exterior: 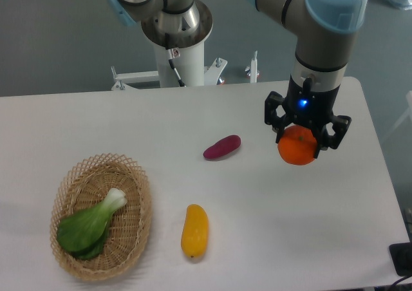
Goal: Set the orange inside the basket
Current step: 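Hold the orange in the gripper above the table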
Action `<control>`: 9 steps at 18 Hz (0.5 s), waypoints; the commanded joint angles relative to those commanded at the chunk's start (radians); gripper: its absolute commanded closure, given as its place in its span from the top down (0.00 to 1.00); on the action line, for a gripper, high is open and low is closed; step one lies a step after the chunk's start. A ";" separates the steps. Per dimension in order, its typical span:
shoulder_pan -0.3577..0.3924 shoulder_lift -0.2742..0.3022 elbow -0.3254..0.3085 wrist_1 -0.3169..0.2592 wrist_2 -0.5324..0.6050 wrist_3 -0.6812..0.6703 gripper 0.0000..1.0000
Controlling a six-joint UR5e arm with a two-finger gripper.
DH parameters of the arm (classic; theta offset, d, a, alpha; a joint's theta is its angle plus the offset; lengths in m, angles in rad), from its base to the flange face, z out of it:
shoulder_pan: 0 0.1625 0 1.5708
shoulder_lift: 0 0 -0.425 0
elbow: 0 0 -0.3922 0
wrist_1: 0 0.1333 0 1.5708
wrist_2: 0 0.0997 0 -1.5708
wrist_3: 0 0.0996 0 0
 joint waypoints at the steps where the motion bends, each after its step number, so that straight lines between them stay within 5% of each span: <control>1: 0.000 0.000 -0.009 0.006 0.002 0.000 0.54; 9: -0.018 -0.003 -0.009 0.025 0.000 -0.107 0.54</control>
